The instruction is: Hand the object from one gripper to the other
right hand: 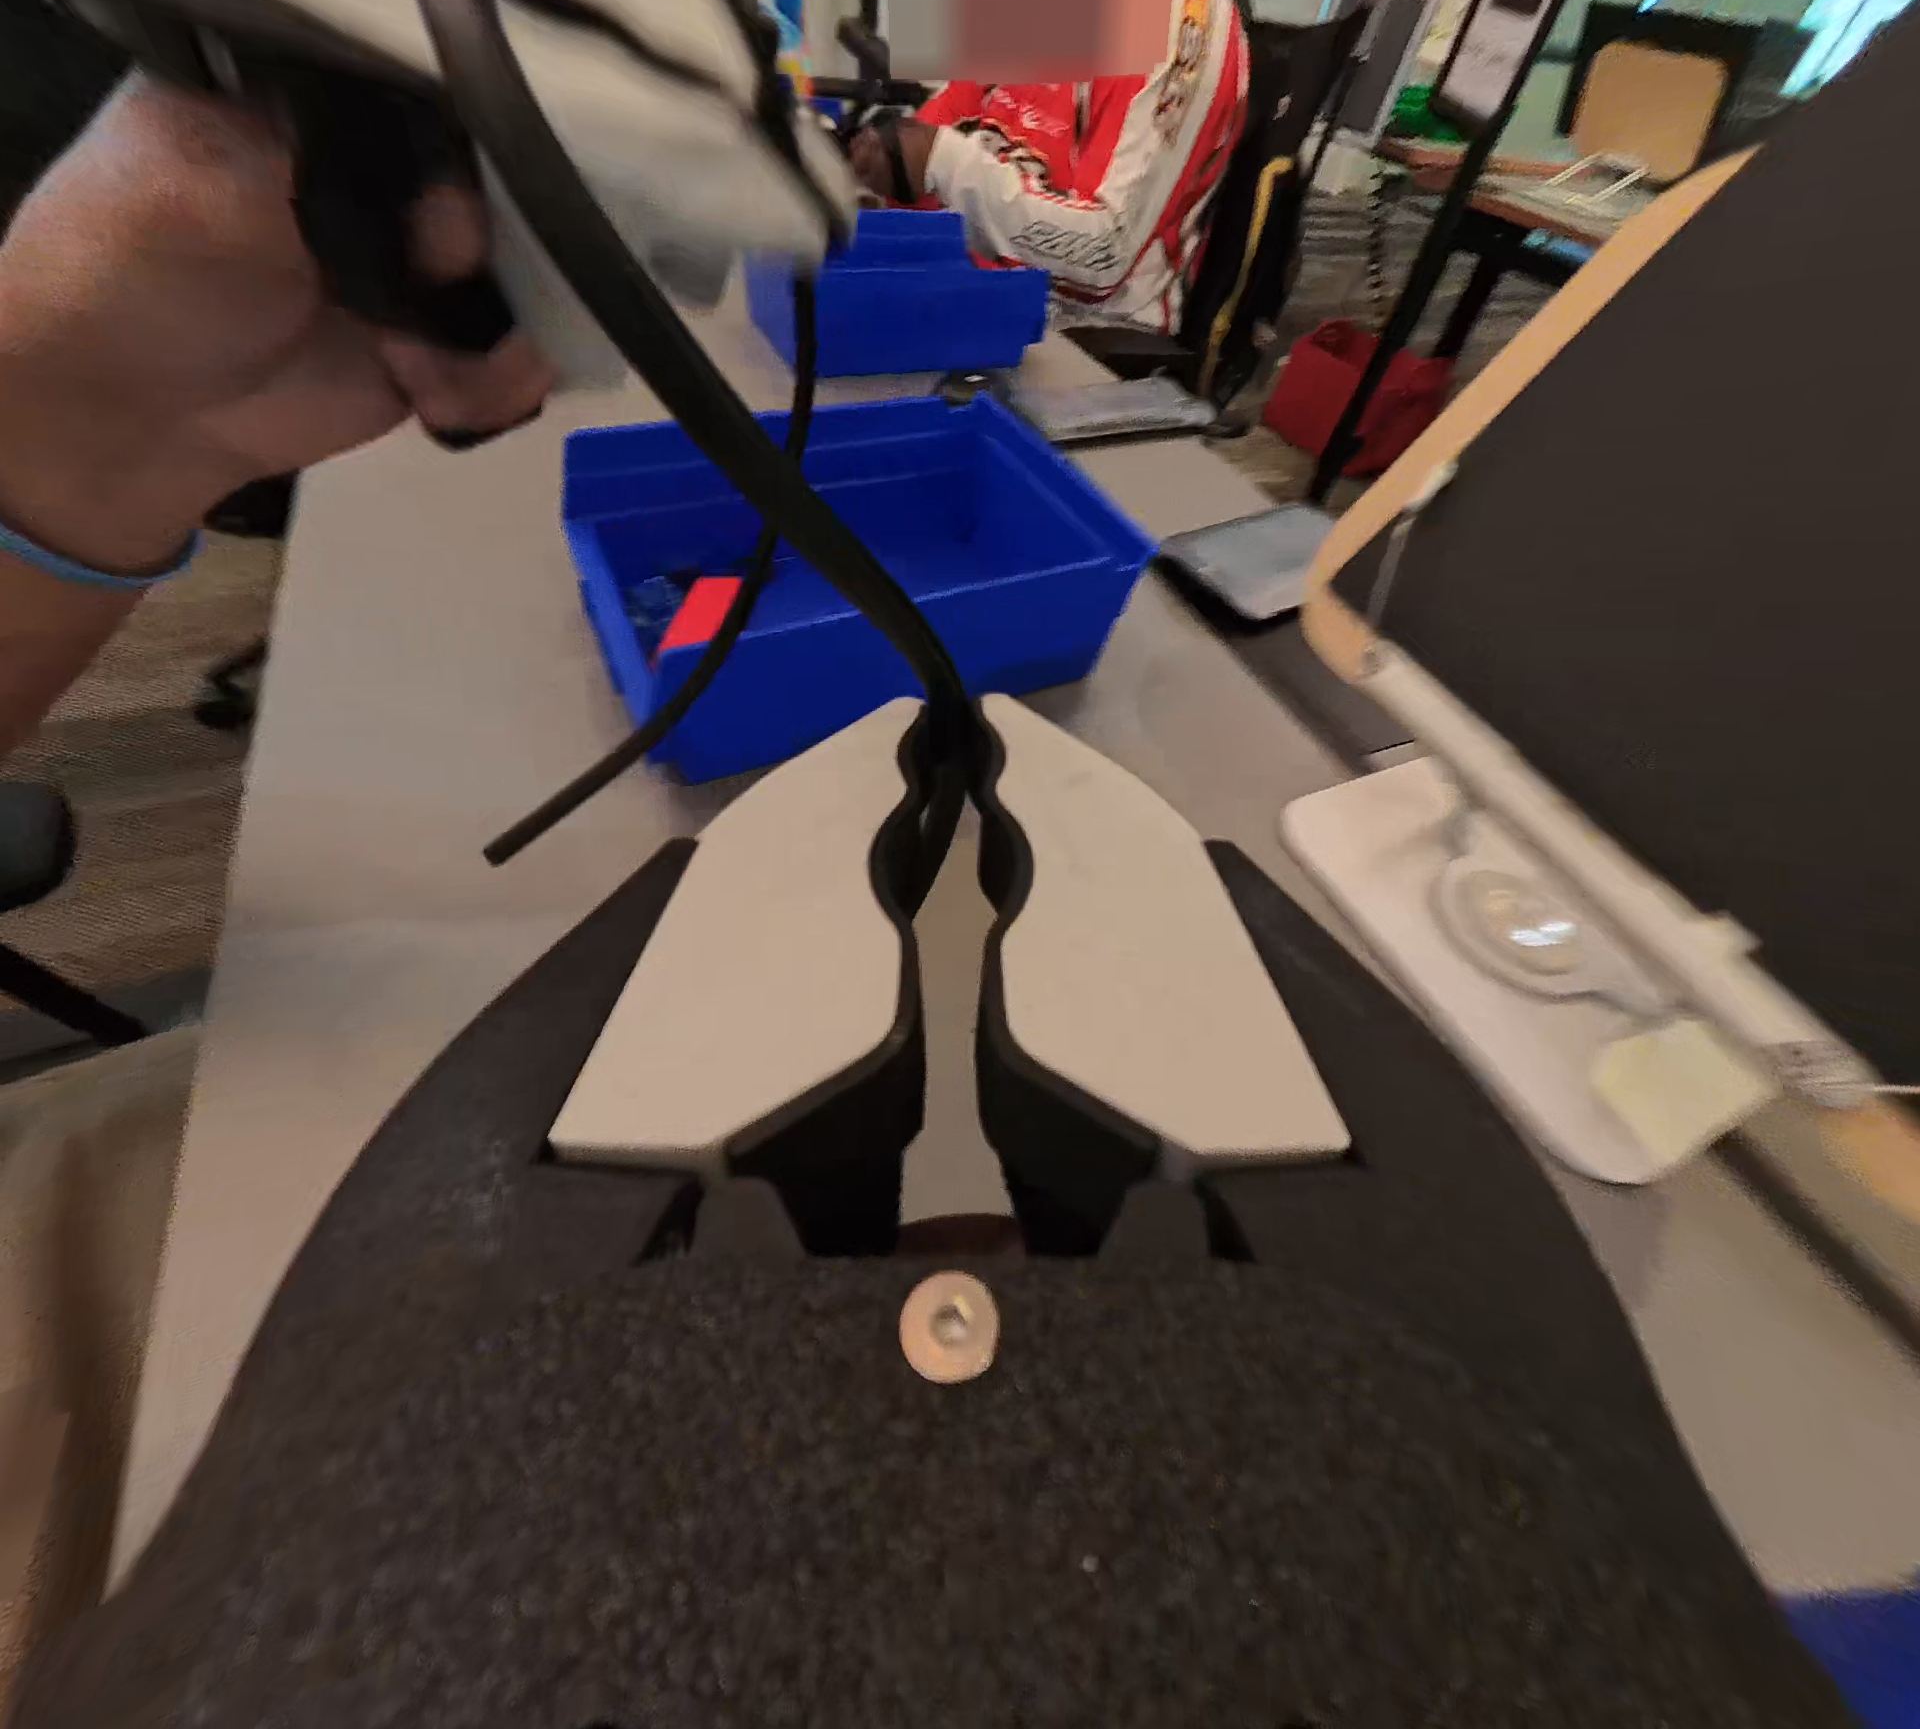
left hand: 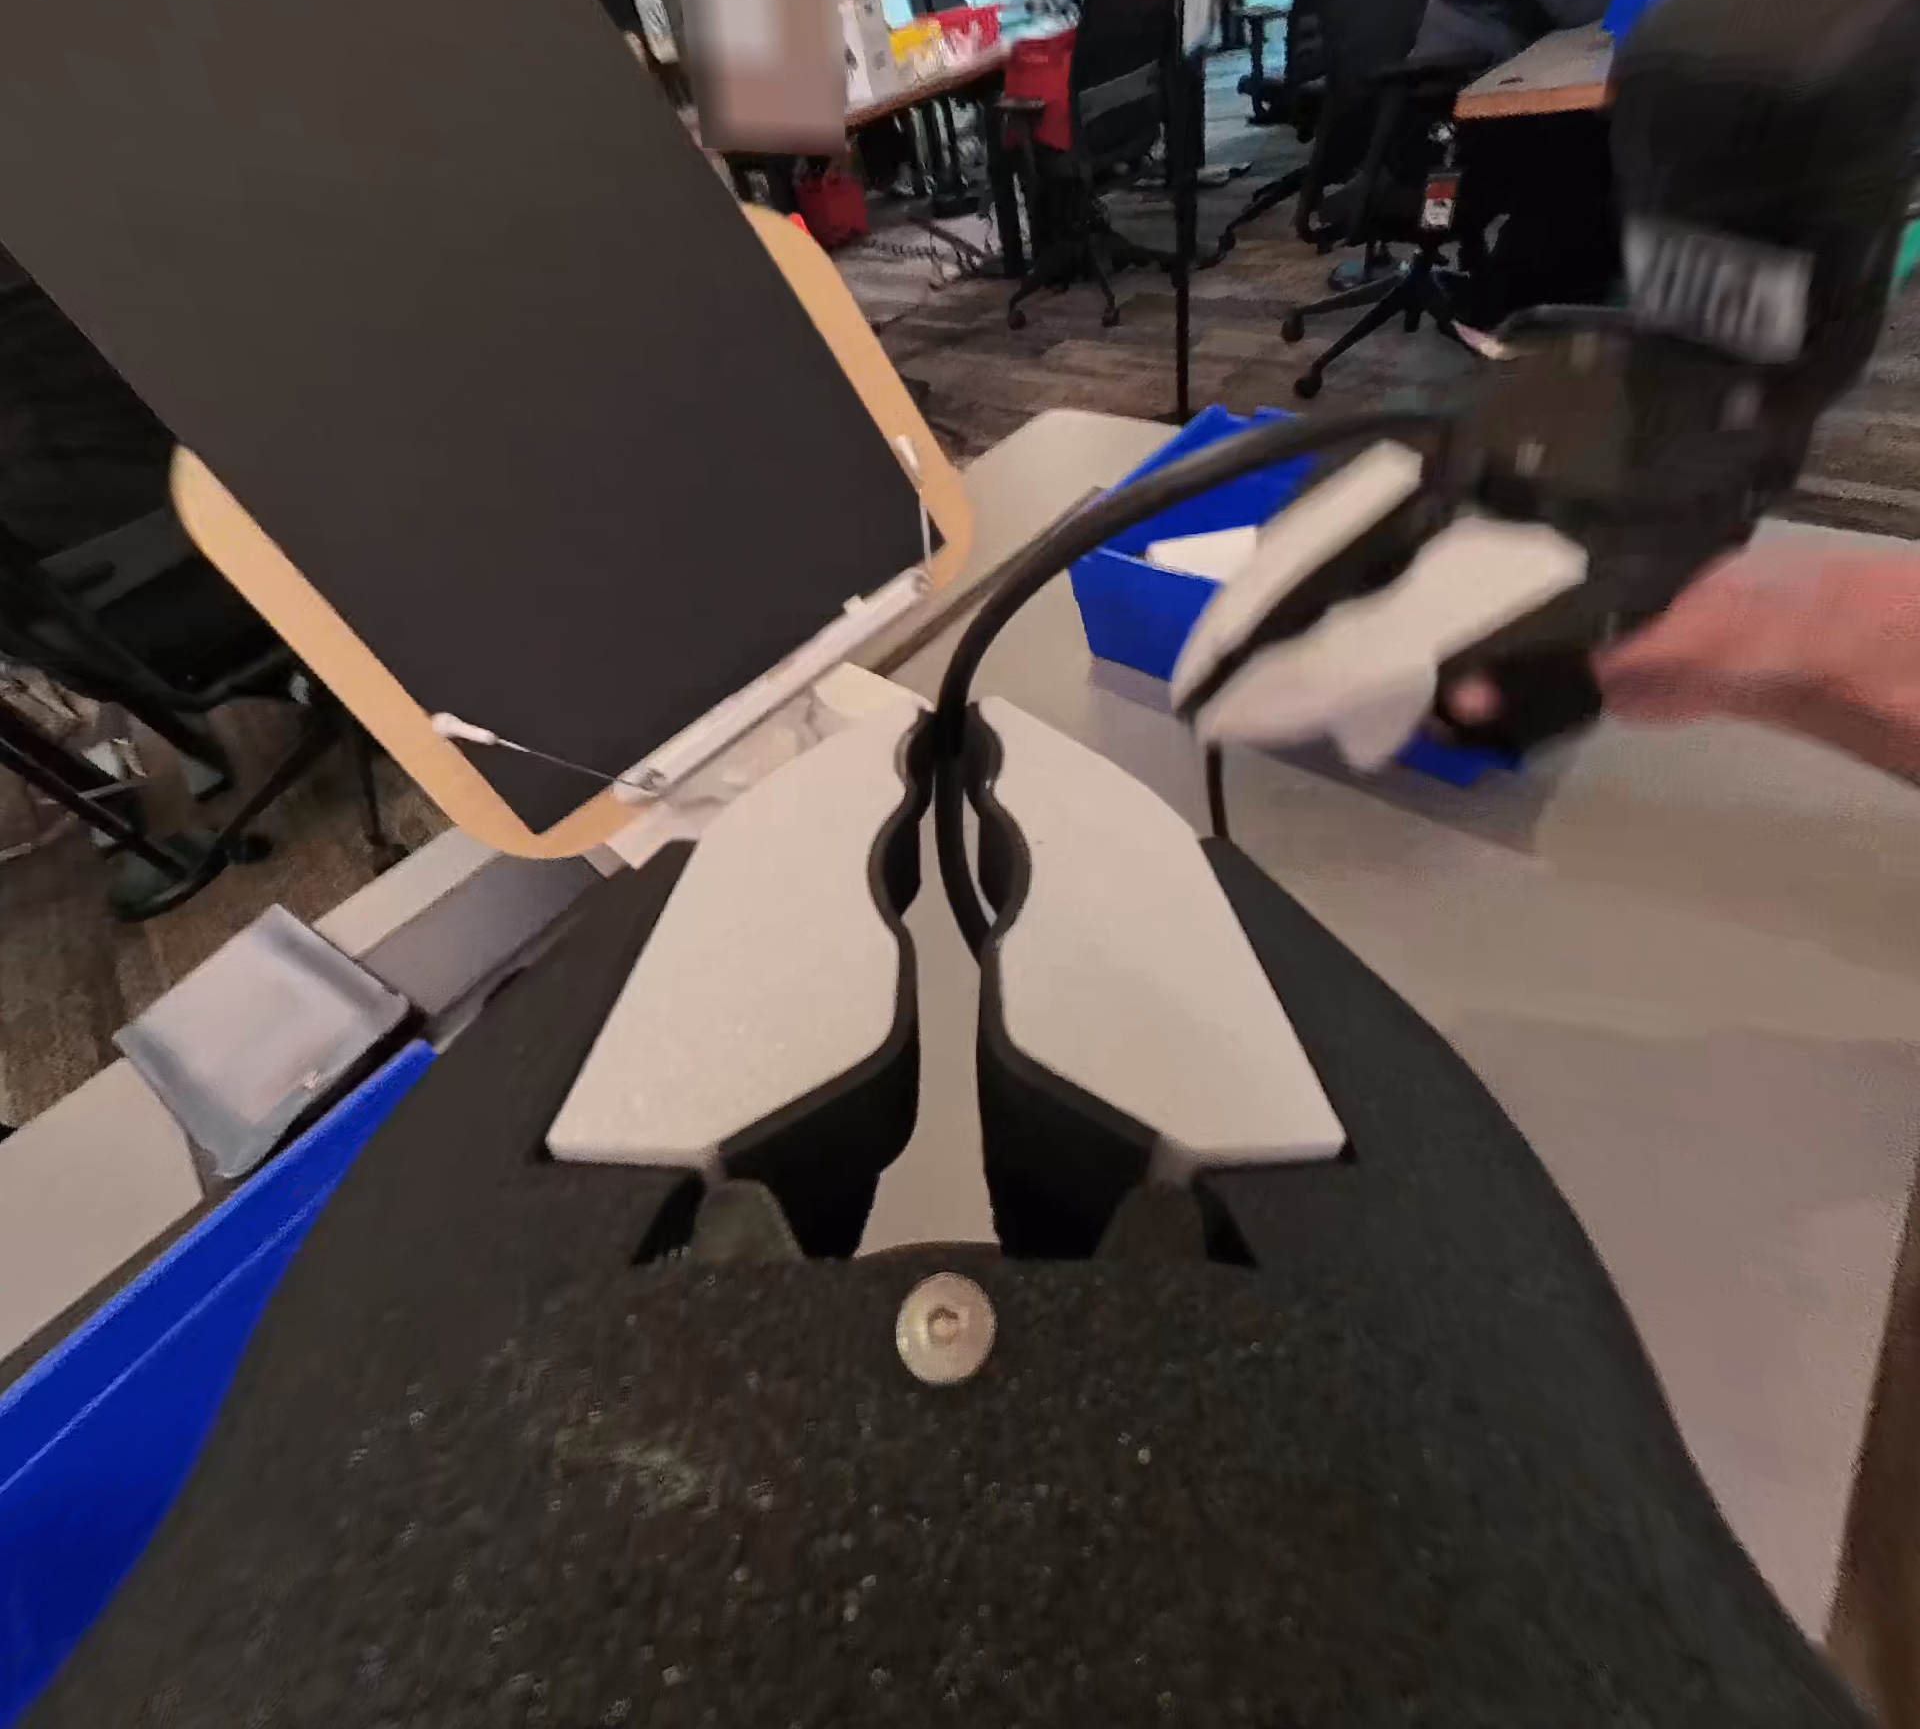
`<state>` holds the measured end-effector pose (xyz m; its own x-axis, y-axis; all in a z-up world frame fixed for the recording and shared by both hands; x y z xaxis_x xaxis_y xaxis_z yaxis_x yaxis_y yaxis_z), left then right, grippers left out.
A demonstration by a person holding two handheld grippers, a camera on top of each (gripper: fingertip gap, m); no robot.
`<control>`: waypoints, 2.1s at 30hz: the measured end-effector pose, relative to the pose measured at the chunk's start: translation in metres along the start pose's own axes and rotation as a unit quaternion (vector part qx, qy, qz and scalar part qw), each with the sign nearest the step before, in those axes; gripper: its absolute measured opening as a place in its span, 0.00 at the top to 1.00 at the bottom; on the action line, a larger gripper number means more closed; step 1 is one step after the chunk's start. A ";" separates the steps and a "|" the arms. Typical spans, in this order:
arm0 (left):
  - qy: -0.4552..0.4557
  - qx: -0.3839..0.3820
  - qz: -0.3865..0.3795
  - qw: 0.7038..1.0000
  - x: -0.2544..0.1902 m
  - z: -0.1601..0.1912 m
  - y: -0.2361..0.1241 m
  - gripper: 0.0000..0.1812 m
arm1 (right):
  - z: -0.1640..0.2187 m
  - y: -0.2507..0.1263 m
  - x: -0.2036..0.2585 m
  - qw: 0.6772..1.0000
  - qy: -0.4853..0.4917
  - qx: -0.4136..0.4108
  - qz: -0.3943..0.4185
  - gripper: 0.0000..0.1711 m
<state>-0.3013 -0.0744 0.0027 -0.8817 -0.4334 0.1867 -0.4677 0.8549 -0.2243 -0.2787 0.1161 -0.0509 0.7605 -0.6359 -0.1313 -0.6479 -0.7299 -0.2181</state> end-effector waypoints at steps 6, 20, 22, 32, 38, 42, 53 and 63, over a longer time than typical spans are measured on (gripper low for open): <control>-0.052 0.014 0.049 0.997 0.003 0.012 0.011 0.88 | -0.115 -0.037 -0.046 0.990 -0.115 0.018 0.082 0.97; -0.037 -0.019 0.132 0.990 -0.013 0.016 0.023 0.81 | -0.245 -0.065 -0.060 0.988 -0.140 -0.061 0.011 0.97; -0.040 -0.033 0.159 0.986 -0.020 0.014 0.025 0.78 | -0.246 -0.065 -0.055 0.989 -0.131 -0.073 -0.019 0.97; -0.009 -0.020 0.208 0.978 -0.056 0.022 0.051 0.73 | -0.238 -0.051 -0.032 0.986 -0.120 -0.080 -0.086 0.97; 0.009 -0.004 0.204 0.979 -0.060 0.026 0.055 0.98 | -0.231 -0.048 -0.033 0.986 -0.143 -0.057 -0.058 0.97; 0.015 0.003 0.178 0.984 -0.053 0.025 0.052 0.98 | -0.216 -0.051 -0.042 0.988 -0.149 -0.026 -0.020 0.98; 0.019 0.024 0.107 0.994 -0.039 0.020 0.044 0.98 | -0.064 -0.052 -0.040 0.960 -0.160 0.230 -0.031 0.78; -0.017 -0.006 0.094 0.995 -0.030 0.009 0.033 0.98 | 0.033 -0.059 -0.034 0.930 -0.119 0.346 0.044 0.71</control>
<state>-0.2909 -0.0354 -0.0195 -0.9555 -0.2737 0.1098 -0.2927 0.9255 -0.2404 -0.2648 0.1893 -0.0650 0.7466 -0.5523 -0.3709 -0.5887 -0.2889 -0.7549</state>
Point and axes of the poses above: each gripper's, where its closed fingertips meet, y out along the fingers, z out of its underside, x = y × z across the jaws, the point moved 8 cm from there along -y, back along the fingers, and after that the axes turned 3 degrees about z, right-handed, at the moved point
